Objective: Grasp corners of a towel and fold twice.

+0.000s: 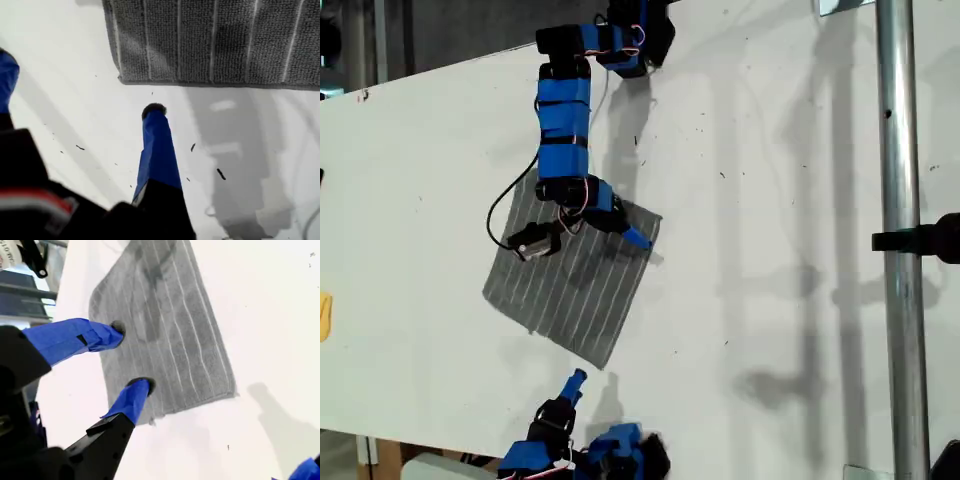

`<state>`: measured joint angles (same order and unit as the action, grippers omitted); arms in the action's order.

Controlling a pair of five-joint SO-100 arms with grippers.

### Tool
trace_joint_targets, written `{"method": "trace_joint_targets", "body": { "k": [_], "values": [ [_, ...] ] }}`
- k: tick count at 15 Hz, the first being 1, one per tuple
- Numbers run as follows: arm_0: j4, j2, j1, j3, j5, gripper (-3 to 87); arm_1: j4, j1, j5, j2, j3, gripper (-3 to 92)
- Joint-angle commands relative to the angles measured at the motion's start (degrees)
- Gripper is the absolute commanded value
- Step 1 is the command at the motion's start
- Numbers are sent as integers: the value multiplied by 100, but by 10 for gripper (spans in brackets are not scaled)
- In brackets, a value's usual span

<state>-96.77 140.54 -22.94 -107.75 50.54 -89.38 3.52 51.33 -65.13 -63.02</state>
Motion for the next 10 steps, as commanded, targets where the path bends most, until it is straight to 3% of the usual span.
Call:
{"method": "trace_joint_targets", "body": {
  "k": [1, 10],
  "values": [
    [-9, 44, -97, -9, 9, 165, 176, 97, 237, 237, 176, 450],
    [-18, 114, -149, -167, 70, 156, 466, 360, 694, 1230, 246, 198]
  ]
}}
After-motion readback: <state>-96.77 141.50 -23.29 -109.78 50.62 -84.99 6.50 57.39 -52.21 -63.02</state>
